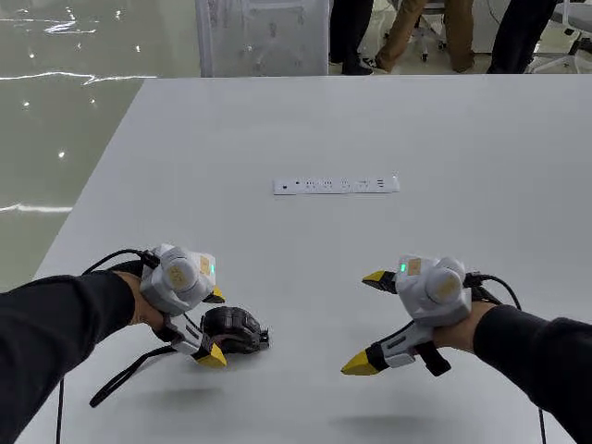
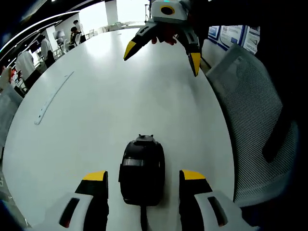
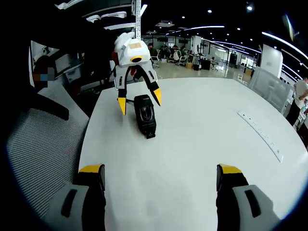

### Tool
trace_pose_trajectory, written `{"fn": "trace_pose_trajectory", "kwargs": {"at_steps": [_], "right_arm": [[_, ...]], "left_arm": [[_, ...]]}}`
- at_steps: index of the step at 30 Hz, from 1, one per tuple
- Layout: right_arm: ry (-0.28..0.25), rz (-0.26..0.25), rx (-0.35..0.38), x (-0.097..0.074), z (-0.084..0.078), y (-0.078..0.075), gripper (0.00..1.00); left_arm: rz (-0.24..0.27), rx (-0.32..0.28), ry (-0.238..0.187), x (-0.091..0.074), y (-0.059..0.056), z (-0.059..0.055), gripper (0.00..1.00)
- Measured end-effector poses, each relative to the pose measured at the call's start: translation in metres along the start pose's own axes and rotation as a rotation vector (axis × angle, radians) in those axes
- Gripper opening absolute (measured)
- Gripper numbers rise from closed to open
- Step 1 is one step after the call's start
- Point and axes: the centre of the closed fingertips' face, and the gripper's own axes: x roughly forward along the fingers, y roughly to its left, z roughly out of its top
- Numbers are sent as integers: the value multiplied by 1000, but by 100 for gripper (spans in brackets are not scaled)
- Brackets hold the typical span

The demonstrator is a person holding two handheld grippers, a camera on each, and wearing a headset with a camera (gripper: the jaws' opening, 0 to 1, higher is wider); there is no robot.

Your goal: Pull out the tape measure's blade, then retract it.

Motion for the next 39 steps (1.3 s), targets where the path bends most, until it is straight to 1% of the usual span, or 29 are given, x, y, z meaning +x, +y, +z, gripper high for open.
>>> {"fn": "trace_pose_trajectory", "kwargs": {"at_steps": [2, 4, 5, 7, 8, 9, 10, 11, 13, 16, 17, 19, 22, 23, 24, 27, 28, 31, 33, 34, 36, 39], "right_arm": [[2, 20, -18, 10, 5, 1, 90], [10, 39, -41, 21, 11, 3, 89], [16, 49, -54, 25, 12, 4, 89], [19, 65, -68, 34, 18, 6, 88], [19, 73, -72, 37, 18, 7, 87], [23, 86, -77, 42, 20, 8, 86], [24, 97, -80, 45, 21, 9, 84], [22, 107, -88, 50, 22, 11, 81], [23, 120, -103, 57, 24, 14, 78], [38, 148, -134, 69, 25, 22, 71], [39, 150, -133, 72, 26, 23, 69], [42, 164, -135, 80, 27, 25, 65], [59, 157, -140, 89, 27, 25, 54], [59, 151, -139, 91, 28, 25, 49], [48, 135, -120, 94, 29, 23, 45], [77, 134, -122, 100, 23, 23, 37], [86, 142, -117, 103, 22, 24, 36], [105, 160, -119, 108, 18, 28, 37], [106, 167, -124, 111, 18, 29, 39], [103, 182, -119, 113, 18, 32, 40], [114, 182, -122, 118, 15, 32, 37], [112, 169, -121, 124, 16, 30, 29]], "left_arm": [[3, -9, -9, 3, 2, 4, 53], [5, 18, -4, 7, 3, 5, 52], [2, 19, -1, 8, 2, 5, 51], [-8, 35, 6, 11, 1, 6, 45], [-12, 52, 9, 11, 1, 6, 41], [-4, 78, 34, 10, 1, 4, 35], [-16, 79, 21, 13, -1, 6, 34], [-15, 72, 22, 12, -1, 6, 34], [-21, 85, 19, 12, -2, 5, 34], [-21, 93, 20, 12, -3, 5, 33], [-20, 80, 23, 12, -2, 5, 33], [-19, 85, 23, 12, -2, 5, 33], [-16, 80, 18, 12, -3, 4, 33], [-14, 77, 14, 12, -2, 5, 33], [-12, 73, 11, 12, -2, 5, 33], [-7, 62, -1, 12, -2, 5, 33], [-7, 59, -5, 11, -1, 5, 33], [-8, 62, -7, 11, -1, 5, 33], [-12, 67, -4, 11, -2, 5, 33], [-13, 77, 0, 11, -2, 5, 33], [-10, 80, 3, 11, -2, 4, 33], [-9, 73, 1, 11, -1, 4, 33]]}}
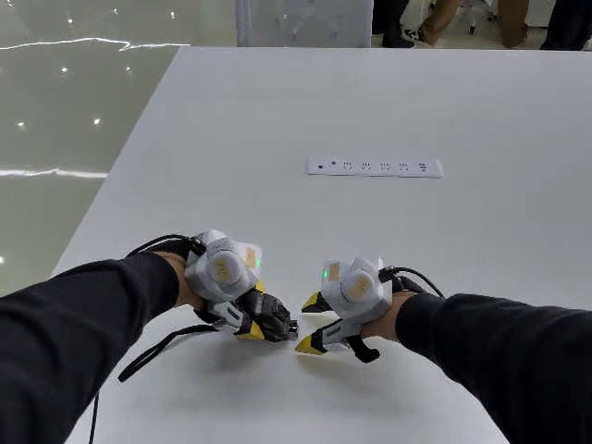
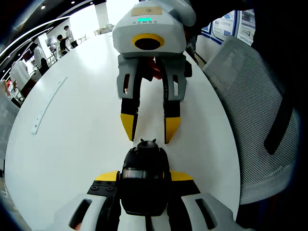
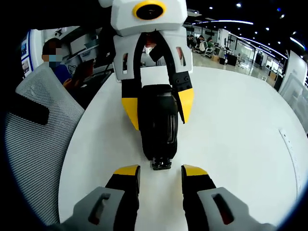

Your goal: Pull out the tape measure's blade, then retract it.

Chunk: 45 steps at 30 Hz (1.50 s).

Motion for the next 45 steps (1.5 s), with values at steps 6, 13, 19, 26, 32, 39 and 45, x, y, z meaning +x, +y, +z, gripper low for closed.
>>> {"fn": "trace_pose_trajectory", "kwargs": {"at_steps": [6, 13, 19, 26, 32, 39, 45], "right_arm": [[-3, -7, -2, 6, 7, -4, 16], [15, 24, -22, 6, 5, -2, 11], [13, 27, 8, 5, 3, -2, 10], [30, 31, -12, 4, 0, -1, 10], [36, 27, -12, -1, -4, -2, 10], [43, 28, 1, -5, -10, -2, 10], [46, 25, 7, -7, -11, -3, 11]], "left_arm": [[-3, -9, -2, 0, 0, 0, 33], [-8, -14, -1, 0, 0, 0, 33], [-15, -20, 1, 0, 0, 0, 33], [-12, -32, -11, 1, 1, 0, 33], [-10, -41, -21, 1, 2, 0, 33], [-12, -47, -19, 1, 2, 0, 33], [-10, -46, -23, 1, 1, 0, 33]]}}
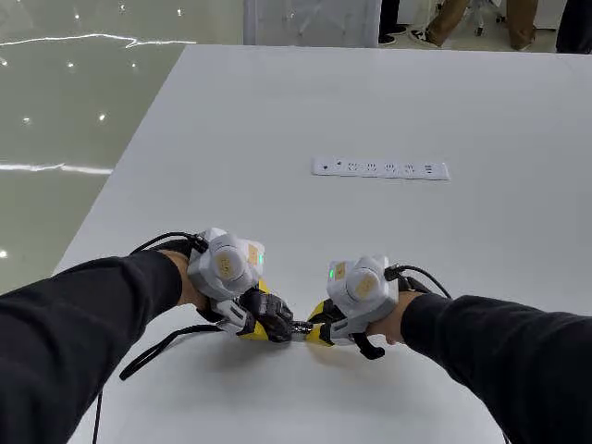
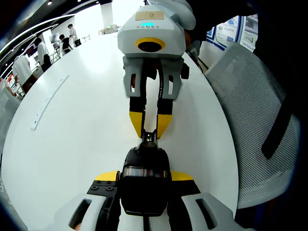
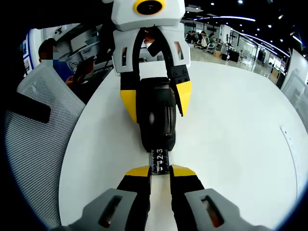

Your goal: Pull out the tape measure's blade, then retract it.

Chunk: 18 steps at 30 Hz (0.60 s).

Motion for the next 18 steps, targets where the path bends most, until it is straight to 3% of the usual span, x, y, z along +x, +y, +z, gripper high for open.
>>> {"fn": "trace_pose_trajectory", "kwargs": {"at_steps": [7, 10, 14, 18], "right_arm": [[35, 19, -12, 4, 3, 0, 13], [27, 13, 0, 7, 4, 0, 13], [28, 5, -44, 12, 5, -1, 13], [25, 9, -14, 8, 3, 0, 12]], "left_arm": [[3, 6, 9, 0, -1, 0, 33], [4, 8, 11, 1, 0, 0, 33], [9, 7, 12, 1, 0, 0, 33], [9, 4, 8, 0, 1, -1, 33]]}}
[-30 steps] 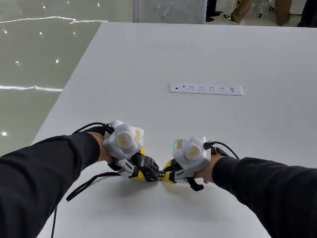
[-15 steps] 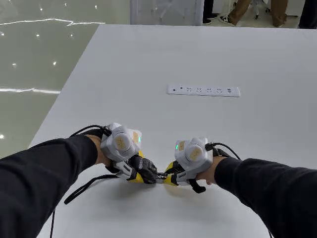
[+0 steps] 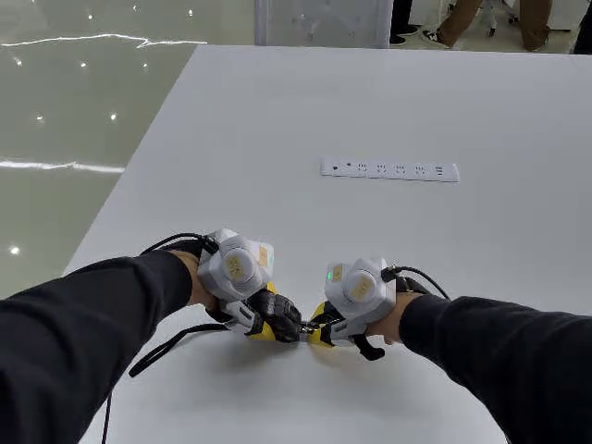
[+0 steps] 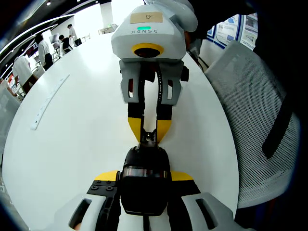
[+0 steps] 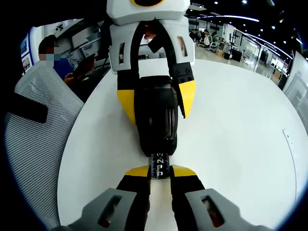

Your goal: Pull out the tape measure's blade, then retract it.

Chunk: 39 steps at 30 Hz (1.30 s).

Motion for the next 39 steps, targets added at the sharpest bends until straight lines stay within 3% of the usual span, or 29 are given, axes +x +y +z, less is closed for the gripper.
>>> {"fn": "trace_pose_trajectory", "kwargs": {"at_steps": [39], "right_arm": [[32, -24, 36, -23, -29, 1, 11]], "left_arm": [[22, -16, -5, -1, 0, 0, 33]]}}
